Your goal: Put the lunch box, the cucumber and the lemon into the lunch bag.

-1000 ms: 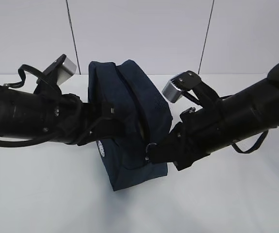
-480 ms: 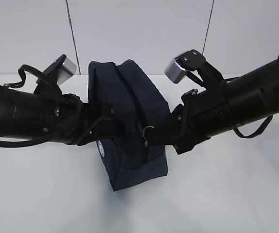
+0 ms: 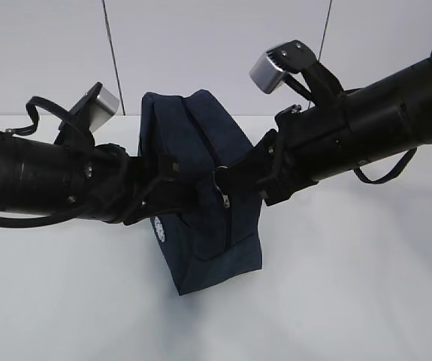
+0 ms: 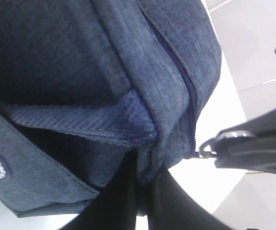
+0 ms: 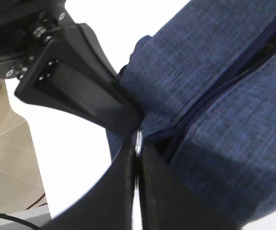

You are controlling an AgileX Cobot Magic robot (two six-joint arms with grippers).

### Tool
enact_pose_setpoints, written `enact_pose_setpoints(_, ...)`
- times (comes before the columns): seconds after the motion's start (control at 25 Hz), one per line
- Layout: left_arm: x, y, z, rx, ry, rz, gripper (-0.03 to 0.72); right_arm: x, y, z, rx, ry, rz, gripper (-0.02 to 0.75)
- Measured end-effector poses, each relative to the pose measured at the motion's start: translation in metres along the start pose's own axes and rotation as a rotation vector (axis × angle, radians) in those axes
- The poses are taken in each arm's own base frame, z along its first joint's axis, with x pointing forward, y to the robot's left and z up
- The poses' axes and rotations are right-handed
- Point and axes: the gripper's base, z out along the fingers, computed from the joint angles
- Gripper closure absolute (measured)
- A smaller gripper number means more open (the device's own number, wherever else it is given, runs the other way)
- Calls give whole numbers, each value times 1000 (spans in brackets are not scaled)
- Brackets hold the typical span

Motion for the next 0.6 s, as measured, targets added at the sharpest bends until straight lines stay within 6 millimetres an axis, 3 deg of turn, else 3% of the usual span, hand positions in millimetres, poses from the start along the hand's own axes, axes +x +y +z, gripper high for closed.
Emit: enact_pose_setpoints(0.6,1,-3,0,30,12,-4,690,-1,-1,0,12,-3,0,730)
